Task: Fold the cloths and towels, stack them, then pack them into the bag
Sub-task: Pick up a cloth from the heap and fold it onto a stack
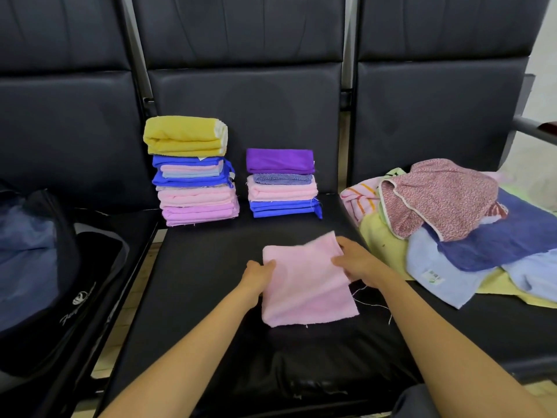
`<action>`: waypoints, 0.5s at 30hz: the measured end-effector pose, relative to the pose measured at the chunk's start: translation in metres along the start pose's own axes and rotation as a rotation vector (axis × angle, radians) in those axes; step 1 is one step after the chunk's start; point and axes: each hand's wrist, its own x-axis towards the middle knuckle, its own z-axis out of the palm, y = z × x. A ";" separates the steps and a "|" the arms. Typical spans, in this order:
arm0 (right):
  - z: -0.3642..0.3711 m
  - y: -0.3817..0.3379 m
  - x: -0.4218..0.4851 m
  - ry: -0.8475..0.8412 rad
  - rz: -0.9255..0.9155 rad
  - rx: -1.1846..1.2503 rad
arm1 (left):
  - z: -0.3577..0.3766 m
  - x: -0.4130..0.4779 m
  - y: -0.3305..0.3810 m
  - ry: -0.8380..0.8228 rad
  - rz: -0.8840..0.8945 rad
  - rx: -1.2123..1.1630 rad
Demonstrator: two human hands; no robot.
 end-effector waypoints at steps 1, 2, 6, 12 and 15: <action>0.001 0.004 0.000 0.022 0.022 -0.130 | 0.001 0.000 0.001 -0.012 -0.004 -0.008; 0.001 0.006 0.000 0.031 0.033 -0.187 | 0.002 -0.001 0.001 -0.030 -0.004 -0.005; 0.000 -0.001 -0.003 0.074 -0.029 -0.304 | 0.007 -0.001 0.001 -0.068 0.013 0.120; 0.006 -0.006 -0.006 0.109 -0.014 -0.465 | 0.008 -0.015 0.013 -0.218 0.040 -0.073; 0.008 -0.009 -0.007 0.129 0.005 -0.420 | 0.007 -0.030 0.037 -0.283 0.143 -0.022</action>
